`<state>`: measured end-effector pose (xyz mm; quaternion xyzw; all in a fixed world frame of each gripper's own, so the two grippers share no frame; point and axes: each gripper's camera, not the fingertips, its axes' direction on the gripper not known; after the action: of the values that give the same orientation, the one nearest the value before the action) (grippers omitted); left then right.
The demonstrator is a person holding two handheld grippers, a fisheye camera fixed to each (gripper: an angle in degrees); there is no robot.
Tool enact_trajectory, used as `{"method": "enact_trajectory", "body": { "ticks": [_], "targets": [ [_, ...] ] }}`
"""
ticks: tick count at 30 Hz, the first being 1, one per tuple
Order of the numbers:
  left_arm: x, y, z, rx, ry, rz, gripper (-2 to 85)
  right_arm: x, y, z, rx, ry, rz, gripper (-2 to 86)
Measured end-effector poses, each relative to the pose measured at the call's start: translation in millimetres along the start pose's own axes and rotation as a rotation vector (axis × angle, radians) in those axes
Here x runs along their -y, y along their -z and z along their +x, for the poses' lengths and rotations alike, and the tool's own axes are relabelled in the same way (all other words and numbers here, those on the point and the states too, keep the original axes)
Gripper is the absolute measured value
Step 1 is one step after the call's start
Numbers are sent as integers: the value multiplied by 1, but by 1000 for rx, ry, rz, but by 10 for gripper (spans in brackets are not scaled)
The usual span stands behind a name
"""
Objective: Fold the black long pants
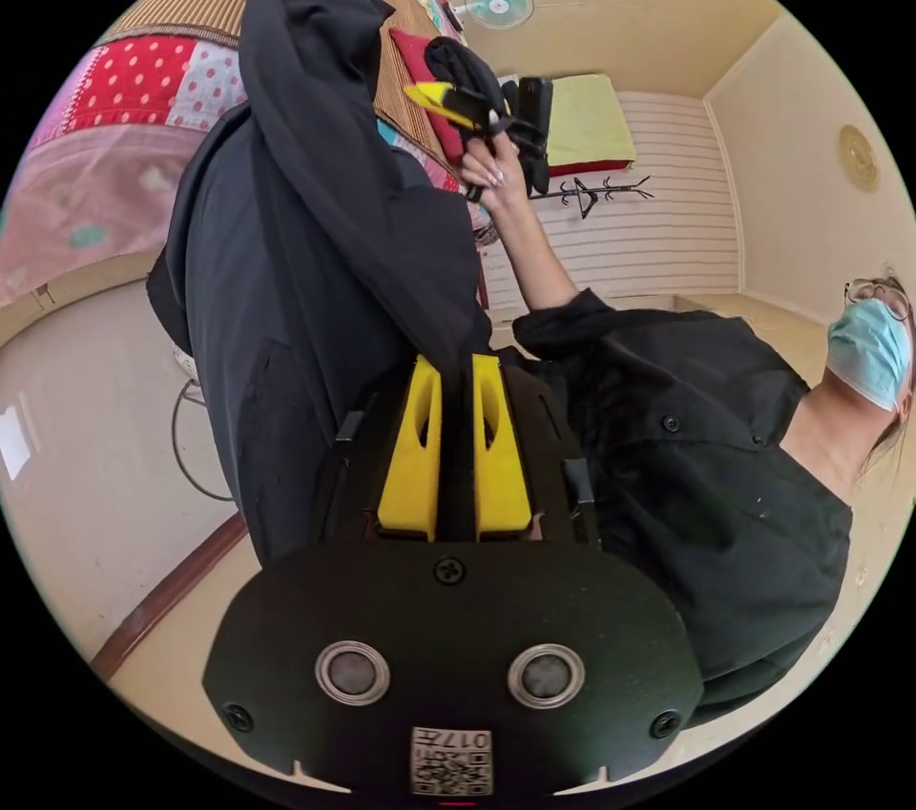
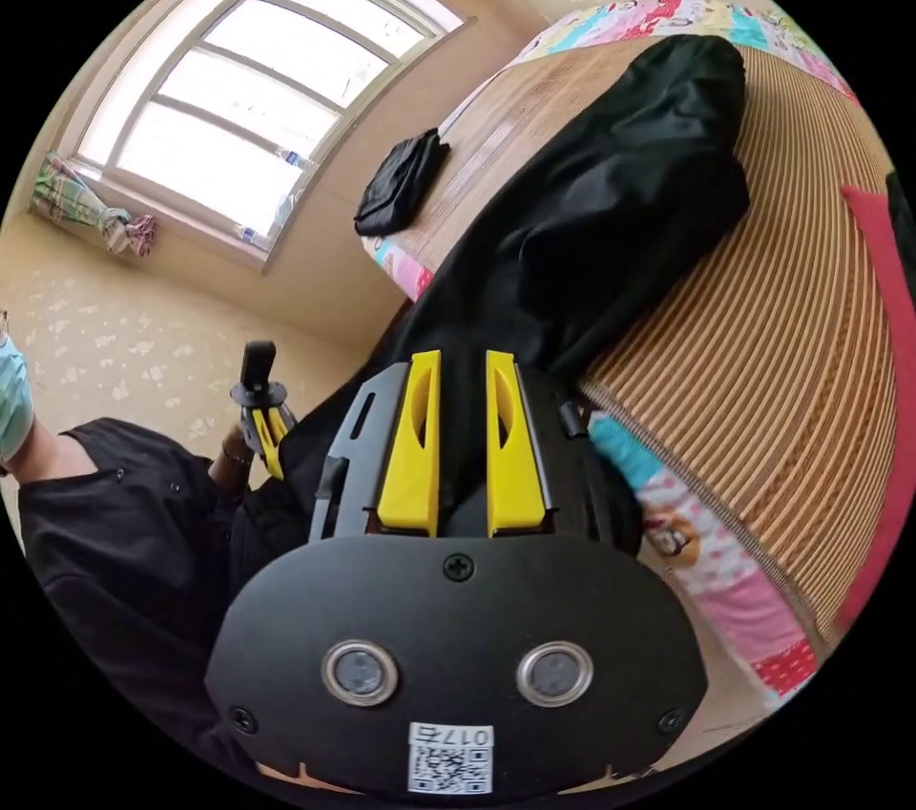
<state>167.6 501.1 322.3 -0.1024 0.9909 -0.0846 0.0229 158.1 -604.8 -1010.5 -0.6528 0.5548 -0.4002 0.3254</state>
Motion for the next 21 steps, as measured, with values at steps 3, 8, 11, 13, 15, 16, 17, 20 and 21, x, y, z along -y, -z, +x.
{"method": "enact_trajectory", "body": {
  "ticks": [3, 8, 11, 13, 15, 16, 17, 20, 21],
  "targets": [
    [5, 2, 4, 0, 5, -3, 53, -68, -14, -17, -26, -55, -95, 86],
    [11, 11, 17, 38, 11, -5, 49, -139, 20, -29, 37, -187, 81, 112],
    [15, 21, 27, 46, 8, 12, 43, -170, 46, -23, 83, -231, 153, 136],
    [17, 28, 31, 36, 5, 29, 39, -182, 50, -16, 156, -239, 101, 137],
    [18, 38, 33, 5, 14, 51, 36, -187, 45, -21, 192, -194, 33, 119],
    [19, 40, 32, -4, 18, 57, 36, -190, 39, -31, 155, -164, -29, 95],
    [19, 44, 31, -22, 27, 70, 32, -191, 36, -37, 126, -148, -57, 79],
    [21, 56, 30, -73, 47, 117, 23, -195, 30, -59, 93, -104, -146, 34],
    [22, 60, 30, -100, 54, 132, 19, -196, 41, -62, 147, -98, -106, 27]
  ]
}}
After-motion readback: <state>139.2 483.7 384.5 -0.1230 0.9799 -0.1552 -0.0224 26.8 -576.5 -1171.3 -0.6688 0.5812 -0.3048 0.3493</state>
